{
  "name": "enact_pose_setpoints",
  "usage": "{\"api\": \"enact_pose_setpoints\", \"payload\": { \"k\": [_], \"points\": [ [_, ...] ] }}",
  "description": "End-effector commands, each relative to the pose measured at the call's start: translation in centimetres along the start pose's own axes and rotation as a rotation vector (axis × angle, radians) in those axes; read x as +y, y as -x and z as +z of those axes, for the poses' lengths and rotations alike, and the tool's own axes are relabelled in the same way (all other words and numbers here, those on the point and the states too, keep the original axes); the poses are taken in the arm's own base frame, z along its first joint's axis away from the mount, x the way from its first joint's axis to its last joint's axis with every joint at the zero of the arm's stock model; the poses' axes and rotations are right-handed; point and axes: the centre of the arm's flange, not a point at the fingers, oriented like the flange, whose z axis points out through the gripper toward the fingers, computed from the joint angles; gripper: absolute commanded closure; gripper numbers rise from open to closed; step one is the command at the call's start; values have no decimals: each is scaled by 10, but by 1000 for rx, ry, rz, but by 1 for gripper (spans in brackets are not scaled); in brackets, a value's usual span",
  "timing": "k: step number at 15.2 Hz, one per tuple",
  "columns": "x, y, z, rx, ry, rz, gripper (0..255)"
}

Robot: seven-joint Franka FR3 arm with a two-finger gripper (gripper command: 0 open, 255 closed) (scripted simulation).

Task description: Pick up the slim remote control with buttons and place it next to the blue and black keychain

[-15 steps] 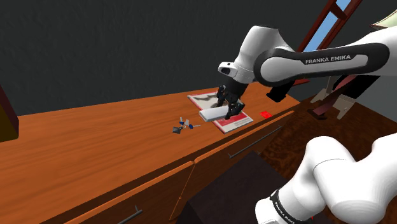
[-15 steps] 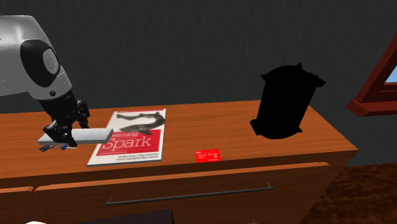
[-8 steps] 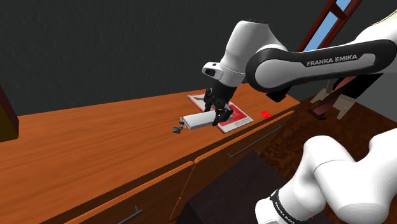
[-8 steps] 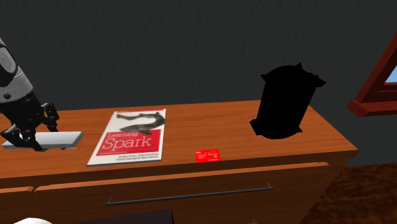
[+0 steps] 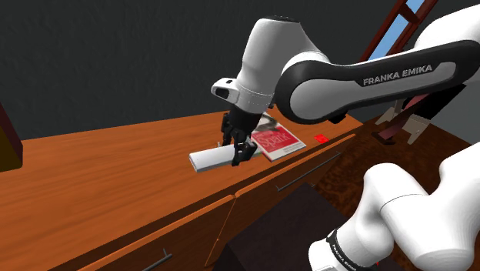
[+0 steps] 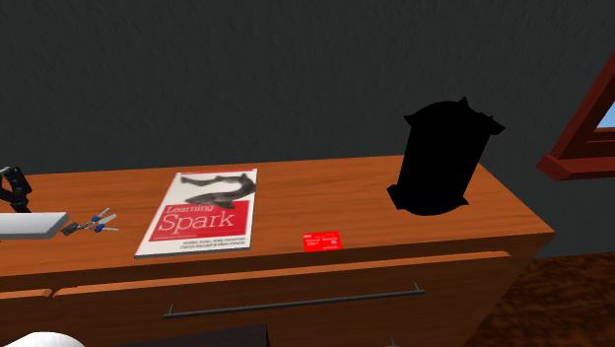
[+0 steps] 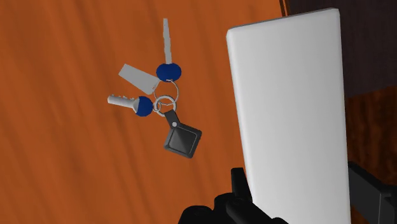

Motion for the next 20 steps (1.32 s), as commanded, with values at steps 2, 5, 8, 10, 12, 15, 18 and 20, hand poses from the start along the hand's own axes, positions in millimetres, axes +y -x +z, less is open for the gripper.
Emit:
{"api": "enact_pose_setpoints", "payload": {
  "k": [2,5,8,10,12,15,18,20],
  "points": [
    [-5,-18,6,1,0,1,255],
    [-5,-18,22,1,0,1,255],
    [-5,-18,37,1,0,1,255],
    [-5,-18,48,1,0,1,255],
    [-6,-18,59,1,0,1,255],
    [-6,-18,74,1,0,1,255],
    [-6,-18,79,1,0,1,255],
    [-6,-18,79,1,0,1,255]
  ]
}}
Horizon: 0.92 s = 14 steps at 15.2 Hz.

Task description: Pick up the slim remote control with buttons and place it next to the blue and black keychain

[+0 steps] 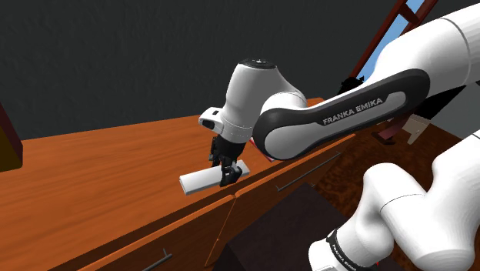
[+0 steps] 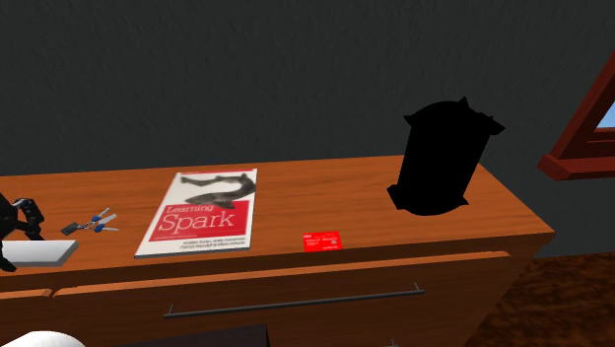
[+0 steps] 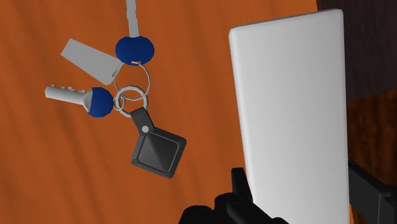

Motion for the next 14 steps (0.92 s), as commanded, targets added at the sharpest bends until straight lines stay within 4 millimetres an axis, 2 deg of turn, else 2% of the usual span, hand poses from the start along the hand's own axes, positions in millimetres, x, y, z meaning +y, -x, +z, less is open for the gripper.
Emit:
{"api": "enact_pose_setpoints", "payload": {
  "k": [1,3,4,9,13,14],
  "points": [
    [0,0,0,0,0,0,255],
    [0,0,0,0,0,0,255],
    [0,0,0,0,0,0,0],
    [0,0,0,0,0,0,0],
    [0,0,-50,0,0,0,0],
    [0,0,-50,0,0,0,0]
  ]
}}
